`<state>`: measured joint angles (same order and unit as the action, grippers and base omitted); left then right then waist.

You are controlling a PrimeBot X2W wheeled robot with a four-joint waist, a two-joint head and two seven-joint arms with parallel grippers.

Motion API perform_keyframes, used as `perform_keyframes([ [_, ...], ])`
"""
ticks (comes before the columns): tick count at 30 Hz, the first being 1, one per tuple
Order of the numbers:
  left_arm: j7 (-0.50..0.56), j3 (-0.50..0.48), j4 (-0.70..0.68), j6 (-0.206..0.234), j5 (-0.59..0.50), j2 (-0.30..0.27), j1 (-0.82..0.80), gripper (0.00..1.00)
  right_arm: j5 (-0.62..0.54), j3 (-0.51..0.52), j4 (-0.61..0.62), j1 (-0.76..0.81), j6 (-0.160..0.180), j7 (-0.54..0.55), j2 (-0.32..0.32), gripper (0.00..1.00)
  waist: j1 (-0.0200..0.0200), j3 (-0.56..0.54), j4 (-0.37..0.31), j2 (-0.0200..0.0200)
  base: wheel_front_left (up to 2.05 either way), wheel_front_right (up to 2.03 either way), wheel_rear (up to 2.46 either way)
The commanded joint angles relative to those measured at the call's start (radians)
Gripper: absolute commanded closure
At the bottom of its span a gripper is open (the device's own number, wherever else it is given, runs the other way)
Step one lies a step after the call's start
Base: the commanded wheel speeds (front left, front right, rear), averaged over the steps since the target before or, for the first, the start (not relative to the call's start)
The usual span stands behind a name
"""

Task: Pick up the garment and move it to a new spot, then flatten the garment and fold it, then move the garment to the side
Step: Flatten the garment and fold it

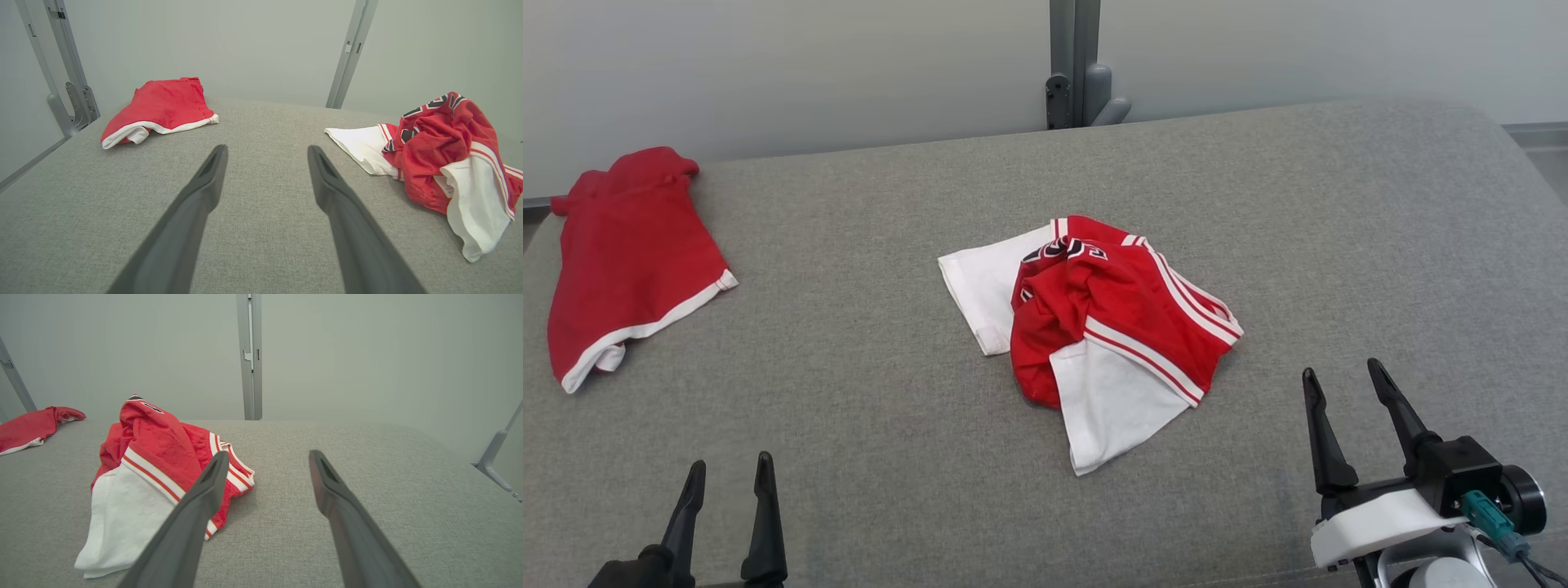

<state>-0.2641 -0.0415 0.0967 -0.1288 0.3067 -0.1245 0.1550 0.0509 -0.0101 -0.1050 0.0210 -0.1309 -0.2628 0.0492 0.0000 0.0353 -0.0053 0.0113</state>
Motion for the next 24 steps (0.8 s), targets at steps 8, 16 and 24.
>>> perform_keyframes([
  [8,0.000,0.064,-0.022,-0.003,0.016,-0.006,-0.043,0.00,0.004,0.000,0.009,-0.020,0.000,-0.003,0.002,0.00,0.0000,0.013,-0.025,-0.0113,0.00,0.00,0.00],
  [16,0.000,0.221,-0.032,-0.003,0.053,-0.019,-0.103,0.00,0.008,-0.002,0.016,-0.035,0.000,-0.003,0.002,0.00,0.0000,0.034,-0.072,-0.0113,0.00,0.00,0.00],
  [24,0.069,0.377,0.084,-0.003,0.197,0.011,-0.194,0.00,0.021,-0.006,0.026,-0.056,0.000,-0.003,0.002,0.00,0.0000,0.070,-0.143,-0.0113,0.00,0.00,0.00],
])
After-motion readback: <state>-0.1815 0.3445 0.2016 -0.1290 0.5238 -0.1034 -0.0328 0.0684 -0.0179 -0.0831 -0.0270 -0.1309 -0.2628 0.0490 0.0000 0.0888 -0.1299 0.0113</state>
